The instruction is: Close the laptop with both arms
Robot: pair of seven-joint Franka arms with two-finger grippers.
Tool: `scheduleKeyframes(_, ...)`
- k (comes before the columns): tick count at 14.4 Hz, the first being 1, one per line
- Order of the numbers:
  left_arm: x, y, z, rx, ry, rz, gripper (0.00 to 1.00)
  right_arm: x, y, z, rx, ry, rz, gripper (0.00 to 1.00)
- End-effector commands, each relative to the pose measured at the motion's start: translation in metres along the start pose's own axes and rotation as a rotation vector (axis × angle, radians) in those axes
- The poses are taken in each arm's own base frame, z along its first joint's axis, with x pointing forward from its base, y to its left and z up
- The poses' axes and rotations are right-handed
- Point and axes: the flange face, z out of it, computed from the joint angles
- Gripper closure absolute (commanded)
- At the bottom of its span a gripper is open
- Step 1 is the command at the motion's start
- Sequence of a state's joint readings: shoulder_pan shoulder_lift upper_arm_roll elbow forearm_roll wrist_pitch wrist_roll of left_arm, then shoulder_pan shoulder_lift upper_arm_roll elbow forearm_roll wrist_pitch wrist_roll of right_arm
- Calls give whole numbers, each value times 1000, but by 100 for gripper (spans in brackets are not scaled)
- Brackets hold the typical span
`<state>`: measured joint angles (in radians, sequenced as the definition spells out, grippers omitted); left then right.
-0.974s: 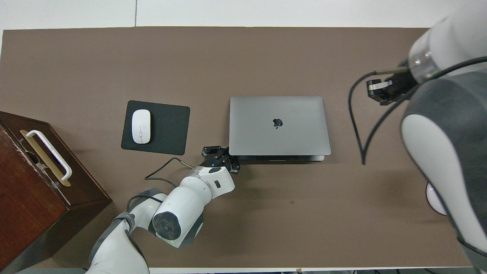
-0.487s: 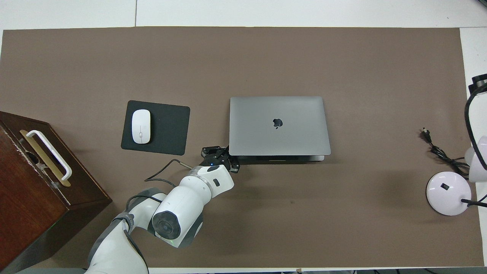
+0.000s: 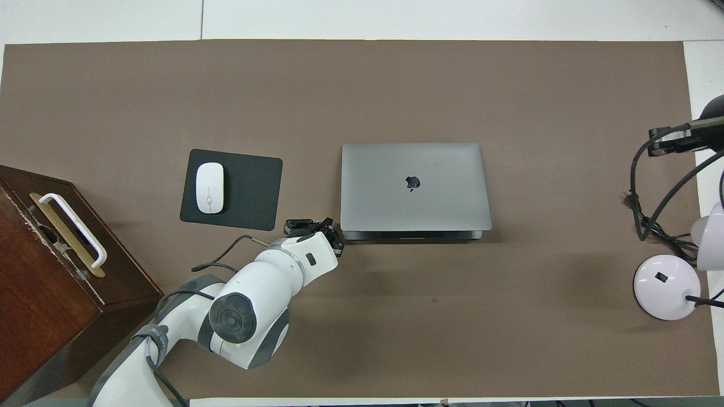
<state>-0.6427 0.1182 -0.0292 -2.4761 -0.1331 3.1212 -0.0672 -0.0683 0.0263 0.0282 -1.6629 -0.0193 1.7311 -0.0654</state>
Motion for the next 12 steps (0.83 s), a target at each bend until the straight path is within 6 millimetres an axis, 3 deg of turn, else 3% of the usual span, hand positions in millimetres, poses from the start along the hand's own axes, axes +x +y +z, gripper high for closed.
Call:
scheduleKeyframes(1,9,-8,-41,5,-93,-21,100,-30,-4,7,14,15,42,67)
scheduleKeyframes(3,17,-10,-60,4,-158,-21,100,-29,-4,6,14,17,36,0)
scheduleKeyframes(8,45,-24,-88,11,-296,-55,100,-31,-4,6,15,5,74,0)
scheduleKeyframes(12,64,-52,-122,26,-339,-107,100,-32,-4,8,17,-1,131,0)
